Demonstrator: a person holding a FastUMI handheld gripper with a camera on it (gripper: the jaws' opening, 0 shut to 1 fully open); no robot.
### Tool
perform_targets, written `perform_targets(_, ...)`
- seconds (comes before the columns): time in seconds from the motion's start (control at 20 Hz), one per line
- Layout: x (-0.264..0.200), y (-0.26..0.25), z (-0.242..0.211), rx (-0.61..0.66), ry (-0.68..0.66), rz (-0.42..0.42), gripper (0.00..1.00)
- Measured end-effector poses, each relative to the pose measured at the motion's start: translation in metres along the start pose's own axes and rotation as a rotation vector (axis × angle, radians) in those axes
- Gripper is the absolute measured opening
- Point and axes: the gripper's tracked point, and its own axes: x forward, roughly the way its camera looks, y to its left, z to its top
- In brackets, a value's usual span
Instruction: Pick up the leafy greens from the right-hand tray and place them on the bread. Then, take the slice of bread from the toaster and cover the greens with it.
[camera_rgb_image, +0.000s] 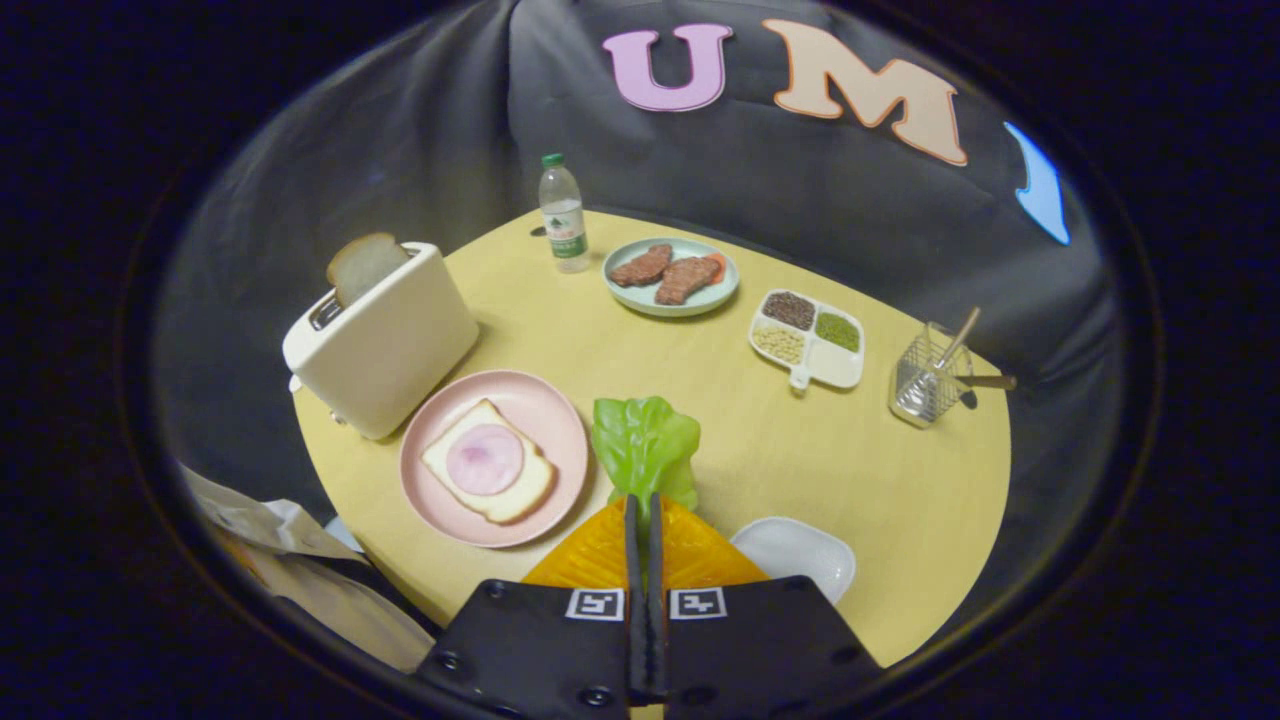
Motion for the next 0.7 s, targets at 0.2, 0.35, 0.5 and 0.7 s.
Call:
perform_targets(0.2, 0.010, 0.051, 0.014, -0.009, -0.001, 0.070, 0.03)
perform_targets(0.35, 0.021, 0.087, 0.022, -0.019, 0.003, 0.121, 0.03)
perform_targets(0.5, 0.036, 0.125, 0.024, -0.007, 0.016, 0.176, 0.03)
perform_targets(0.7, 0.057, 0.161, 0.019, 0.009, 0.056, 0.231, 0.03)
